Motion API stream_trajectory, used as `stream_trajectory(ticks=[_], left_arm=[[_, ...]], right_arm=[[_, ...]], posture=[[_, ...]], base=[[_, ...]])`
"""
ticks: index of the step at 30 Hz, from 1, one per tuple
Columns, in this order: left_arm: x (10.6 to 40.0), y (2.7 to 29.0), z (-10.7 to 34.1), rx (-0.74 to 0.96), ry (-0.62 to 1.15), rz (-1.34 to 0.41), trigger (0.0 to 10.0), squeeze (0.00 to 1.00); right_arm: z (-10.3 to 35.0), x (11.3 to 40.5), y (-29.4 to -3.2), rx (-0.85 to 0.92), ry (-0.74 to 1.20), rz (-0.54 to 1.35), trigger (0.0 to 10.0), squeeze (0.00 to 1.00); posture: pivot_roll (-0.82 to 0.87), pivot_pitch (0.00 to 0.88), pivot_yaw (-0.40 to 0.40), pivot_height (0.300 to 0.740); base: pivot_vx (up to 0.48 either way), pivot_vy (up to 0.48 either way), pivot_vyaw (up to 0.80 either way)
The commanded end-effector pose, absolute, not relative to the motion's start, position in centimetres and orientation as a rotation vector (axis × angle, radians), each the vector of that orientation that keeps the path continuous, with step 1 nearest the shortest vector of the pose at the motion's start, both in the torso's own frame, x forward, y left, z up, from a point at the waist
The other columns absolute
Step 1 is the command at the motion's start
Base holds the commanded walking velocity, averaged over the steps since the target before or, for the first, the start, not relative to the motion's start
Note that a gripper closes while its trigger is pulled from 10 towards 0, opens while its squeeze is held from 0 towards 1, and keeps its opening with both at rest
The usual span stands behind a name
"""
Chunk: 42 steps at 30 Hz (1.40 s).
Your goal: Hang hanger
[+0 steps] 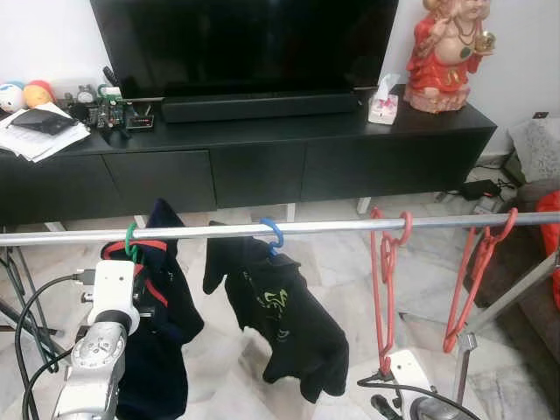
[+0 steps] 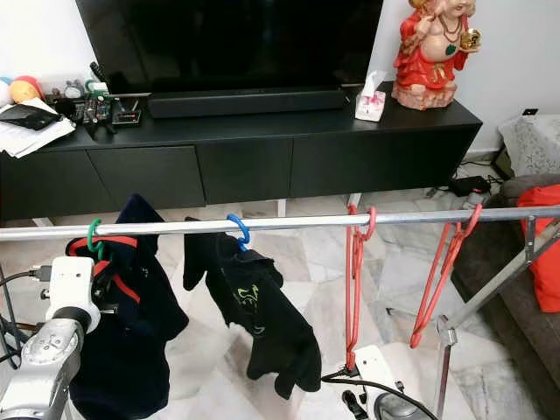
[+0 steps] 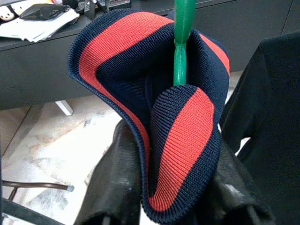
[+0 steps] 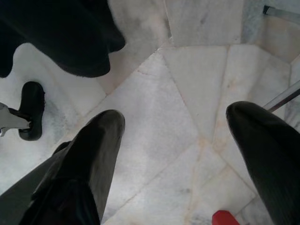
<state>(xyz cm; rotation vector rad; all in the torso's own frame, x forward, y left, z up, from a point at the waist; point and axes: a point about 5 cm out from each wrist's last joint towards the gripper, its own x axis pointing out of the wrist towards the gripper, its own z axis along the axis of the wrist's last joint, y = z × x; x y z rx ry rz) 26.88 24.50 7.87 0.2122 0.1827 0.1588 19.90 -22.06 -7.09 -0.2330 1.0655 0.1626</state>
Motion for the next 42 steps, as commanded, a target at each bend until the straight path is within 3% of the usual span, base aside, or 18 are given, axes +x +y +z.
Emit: stream_trajectory(ticks=[1,10,22,36,37,42], left_arm=[[26.6,24.5,8.3,0.188,0.157,0.165,10.0,1.0],[24.7,24.0,9.9,0.162,0.087,0.131,10.0,1.0],[19.0,23.5,11.7,0.155,-0.003,0.163,10.0,1.0],[15.9,22.0,11.7,0.203,0.039,0.106,10.0,1.0],[16.2,21.8,11.5,0.199,0.039,0.124,10.0,0.0],[16.6,22.2,10.5,0.186,0.059,0.179,10.0,0.0]], right_arm=[[-7.0,20.0,-22.2,-0.235,1.065,0.161,10.0,0.0],[-7.0,19.9,-22.2,-0.237,1.066,0.161,10.0,0.0],[-7.0,19.9,-22.4,-0.241,1.066,0.156,10.0,0.0],[-7.1,19.8,-22.5,-0.24,1.066,0.152,10.0,0.0],[-7.1,19.8,-22.5,-0.239,1.064,0.151,10.0,0.0],[-7.1,19.8,-22.4,-0.237,1.062,0.146,10.0,0.0]], posture=[[-0.08,0.0,-0.025,0.74],[-0.08,0.0,-0.025,0.74],[-0.07,0.0,-0.023,0.74],[-0.06,0.0,-0.018,0.74],[-0.07,0.0,-0.016,0.74],[-0.08,0.0,-0.011,0.74]], base=[[0.0,0.0,0.0],[0.0,0.0,0.0],[0.0,0.0,0.0],[0.0,0.0,0.0],[0.0,0.0,0.0],[0.0,0.0,0.0]])
